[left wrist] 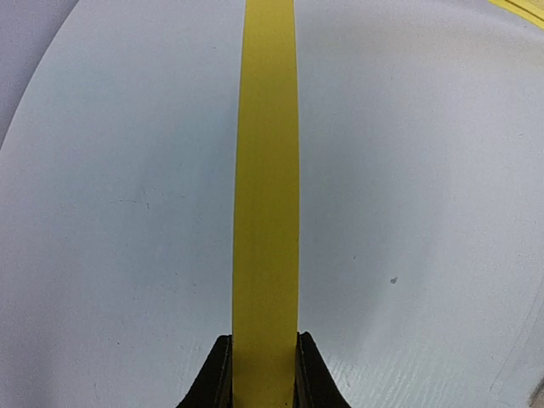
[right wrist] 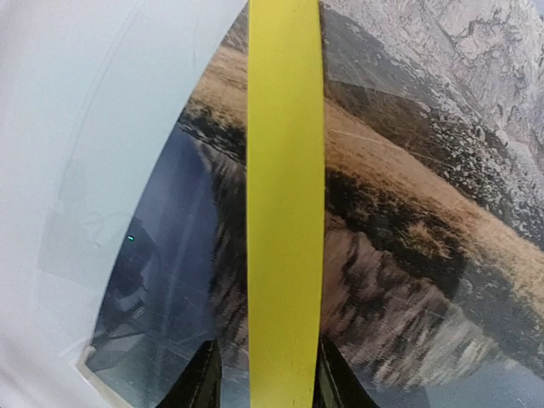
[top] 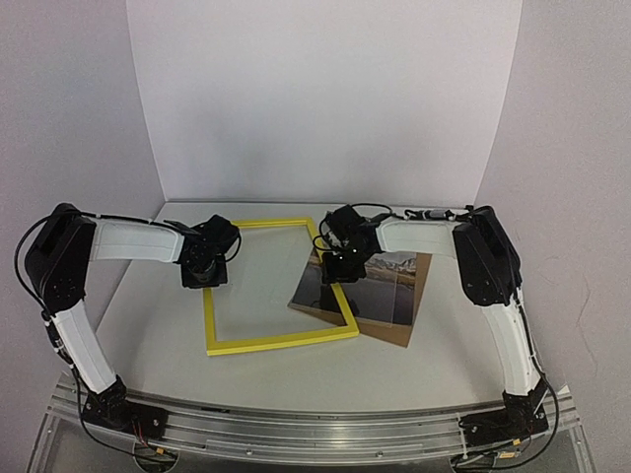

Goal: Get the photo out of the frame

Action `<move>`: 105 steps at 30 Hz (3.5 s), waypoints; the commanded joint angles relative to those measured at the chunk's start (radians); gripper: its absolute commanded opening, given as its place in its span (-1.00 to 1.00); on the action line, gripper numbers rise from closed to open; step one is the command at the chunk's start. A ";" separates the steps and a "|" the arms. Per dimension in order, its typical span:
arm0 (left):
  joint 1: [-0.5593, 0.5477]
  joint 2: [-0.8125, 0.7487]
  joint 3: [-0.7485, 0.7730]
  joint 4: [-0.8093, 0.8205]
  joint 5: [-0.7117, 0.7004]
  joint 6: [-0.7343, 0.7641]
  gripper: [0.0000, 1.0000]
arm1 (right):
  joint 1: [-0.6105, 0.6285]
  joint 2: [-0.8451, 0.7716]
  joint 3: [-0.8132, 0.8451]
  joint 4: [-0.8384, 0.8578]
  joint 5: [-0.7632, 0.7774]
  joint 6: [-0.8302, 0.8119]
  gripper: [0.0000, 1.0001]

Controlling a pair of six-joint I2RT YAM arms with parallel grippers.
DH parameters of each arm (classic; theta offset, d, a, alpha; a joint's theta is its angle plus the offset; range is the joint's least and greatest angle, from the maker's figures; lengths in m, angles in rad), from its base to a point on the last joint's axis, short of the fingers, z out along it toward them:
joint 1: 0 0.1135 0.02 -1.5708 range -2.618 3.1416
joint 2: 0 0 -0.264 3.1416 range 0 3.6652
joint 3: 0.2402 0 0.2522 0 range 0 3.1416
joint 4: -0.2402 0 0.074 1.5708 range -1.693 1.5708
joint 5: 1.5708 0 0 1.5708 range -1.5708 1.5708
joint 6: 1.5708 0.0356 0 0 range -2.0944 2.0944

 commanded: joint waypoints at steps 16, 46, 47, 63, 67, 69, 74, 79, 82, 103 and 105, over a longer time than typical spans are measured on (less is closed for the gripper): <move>0.207 -0.161 -0.214 0.265 -0.093 0.200 -0.38 | -0.088 -0.469 -0.337 0.077 0.071 0.112 0.71; -0.147 0.357 0.529 0.254 0.523 0.245 0.99 | -0.516 -0.311 -0.520 0.308 -0.367 0.171 0.45; -0.148 0.390 0.554 0.280 0.570 0.243 0.99 | -0.516 -0.313 -0.520 0.312 -0.359 0.170 0.43; -0.146 0.632 0.747 0.204 0.643 0.206 0.99 | -0.519 -0.243 -0.494 0.324 -0.386 0.196 0.36; -0.146 0.668 0.786 0.169 0.648 0.206 0.99 | -0.519 -0.203 -0.492 0.352 -0.440 0.223 0.32; -0.146 0.695 0.810 0.137 0.656 0.201 0.99 | -0.518 -0.202 -0.506 0.388 -0.459 0.237 0.32; -0.146 0.729 0.826 0.086 0.673 0.164 0.99 | -0.519 -0.191 -0.506 0.467 -0.548 0.259 0.28; -0.146 0.731 0.782 0.065 0.666 0.136 0.99 | -0.518 -0.170 -0.500 0.574 -0.629 0.311 0.25; -0.146 0.713 0.737 0.084 0.664 0.126 0.99 | -0.519 -0.173 -0.520 0.662 -0.678 0.342 0.18; -0.146 0.693 0.700 0.099 0.658 0.113 0.99 | -0.524 -0.172 -0.652 0.858 -0.647 0.347 -0.26; -0.146 0.690 0.698 0.102 0.658 0.110 0.99 | -0.525 -0.189 -0.678 0.855 -0.606 0.343 -0.30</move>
